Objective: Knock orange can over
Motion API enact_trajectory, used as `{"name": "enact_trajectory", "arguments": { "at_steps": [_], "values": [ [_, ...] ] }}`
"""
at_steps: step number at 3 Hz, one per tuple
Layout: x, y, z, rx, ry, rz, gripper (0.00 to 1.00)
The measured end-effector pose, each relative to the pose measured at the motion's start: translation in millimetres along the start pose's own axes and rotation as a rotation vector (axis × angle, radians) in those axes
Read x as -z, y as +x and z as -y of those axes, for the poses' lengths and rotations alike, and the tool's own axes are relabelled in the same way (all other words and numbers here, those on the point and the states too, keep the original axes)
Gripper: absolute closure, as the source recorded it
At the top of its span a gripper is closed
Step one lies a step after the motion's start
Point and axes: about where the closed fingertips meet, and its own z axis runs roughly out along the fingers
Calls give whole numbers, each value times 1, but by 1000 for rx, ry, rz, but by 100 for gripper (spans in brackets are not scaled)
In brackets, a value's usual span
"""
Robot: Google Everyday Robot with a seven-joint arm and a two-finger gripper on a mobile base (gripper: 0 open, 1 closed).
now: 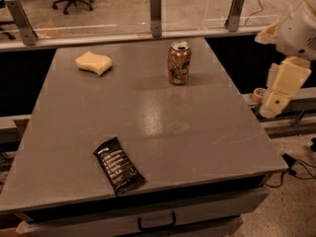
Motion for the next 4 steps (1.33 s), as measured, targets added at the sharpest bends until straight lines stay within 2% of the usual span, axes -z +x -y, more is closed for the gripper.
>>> {"name": "enact_trajectory", "arguments": {
  "at_steps": [2,3,4],
  "values": [
    [-58,-39,102,44,39,223,0],
    [-94,-54,139,-1,27,331,0],
    [-131,-54,160,-92,2,390,0]
  ]
}}
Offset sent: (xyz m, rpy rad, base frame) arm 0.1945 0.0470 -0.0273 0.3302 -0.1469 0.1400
